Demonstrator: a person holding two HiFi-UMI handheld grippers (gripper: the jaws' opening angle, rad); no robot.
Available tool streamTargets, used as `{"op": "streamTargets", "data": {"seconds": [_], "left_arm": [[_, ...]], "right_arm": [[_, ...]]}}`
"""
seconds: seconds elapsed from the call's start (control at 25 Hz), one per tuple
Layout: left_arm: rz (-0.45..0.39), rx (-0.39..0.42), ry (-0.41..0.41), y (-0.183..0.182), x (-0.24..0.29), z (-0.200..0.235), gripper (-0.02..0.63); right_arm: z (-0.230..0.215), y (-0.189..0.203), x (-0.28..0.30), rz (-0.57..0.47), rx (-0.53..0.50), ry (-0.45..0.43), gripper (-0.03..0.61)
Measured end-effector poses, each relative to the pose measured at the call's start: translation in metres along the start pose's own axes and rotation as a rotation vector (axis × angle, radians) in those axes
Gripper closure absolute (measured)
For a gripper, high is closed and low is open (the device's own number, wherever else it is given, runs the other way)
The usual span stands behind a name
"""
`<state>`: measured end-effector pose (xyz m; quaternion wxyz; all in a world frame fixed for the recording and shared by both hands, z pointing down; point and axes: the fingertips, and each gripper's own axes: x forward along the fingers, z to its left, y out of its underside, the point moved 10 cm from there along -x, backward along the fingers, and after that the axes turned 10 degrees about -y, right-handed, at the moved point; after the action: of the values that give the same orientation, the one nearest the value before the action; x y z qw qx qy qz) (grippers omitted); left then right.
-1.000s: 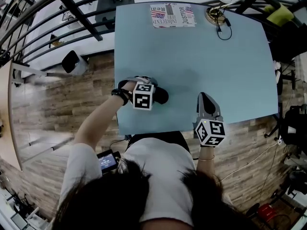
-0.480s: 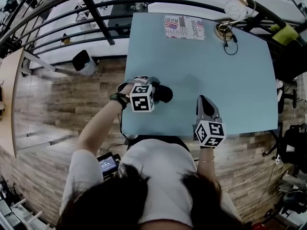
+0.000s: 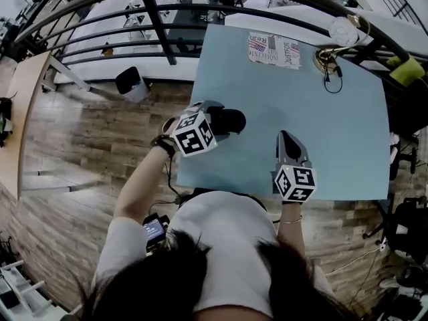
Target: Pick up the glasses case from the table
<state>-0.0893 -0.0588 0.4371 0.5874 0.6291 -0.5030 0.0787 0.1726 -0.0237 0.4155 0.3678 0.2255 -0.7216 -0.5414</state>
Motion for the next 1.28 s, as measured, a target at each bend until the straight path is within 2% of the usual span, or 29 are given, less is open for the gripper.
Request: {"op": "streamTargets", "data": {"seconds": [0.36,0.68,0.8,0.96,1.28], "left_arm": [[-0.189,-0.245,-0.191,-0.002,-0.052,0.012,0.221],[-0.451,-0.469,-0.327,-0.003,-0.079,0.014,0.221],[-0.538,-0.560,-0.329,-0.004,-0.089,0.009,0.221],[-0.605,-0.676,-0.292,-0.004,-0.093,0.002,0.221],[-0.612,-0.738,-0.311,0.005,-0.091,-0.012,0.221]], "right_arm": [[0.008,-0.018,0.020,-0.033,-0.028,-0.055,0.577],[0.007,-0.029,0.026,-0.046,-0.051,-0.060,0.577],[0.008,-0.033,0.023,-0.058,-0.062,-0.049,0.577],[0.006,-0.039,0.017,-0.078,-0.078,-0.030,0.577],[0.004,-0.042,0.005,-0.105,-0.091,0.003,0.577]]}}
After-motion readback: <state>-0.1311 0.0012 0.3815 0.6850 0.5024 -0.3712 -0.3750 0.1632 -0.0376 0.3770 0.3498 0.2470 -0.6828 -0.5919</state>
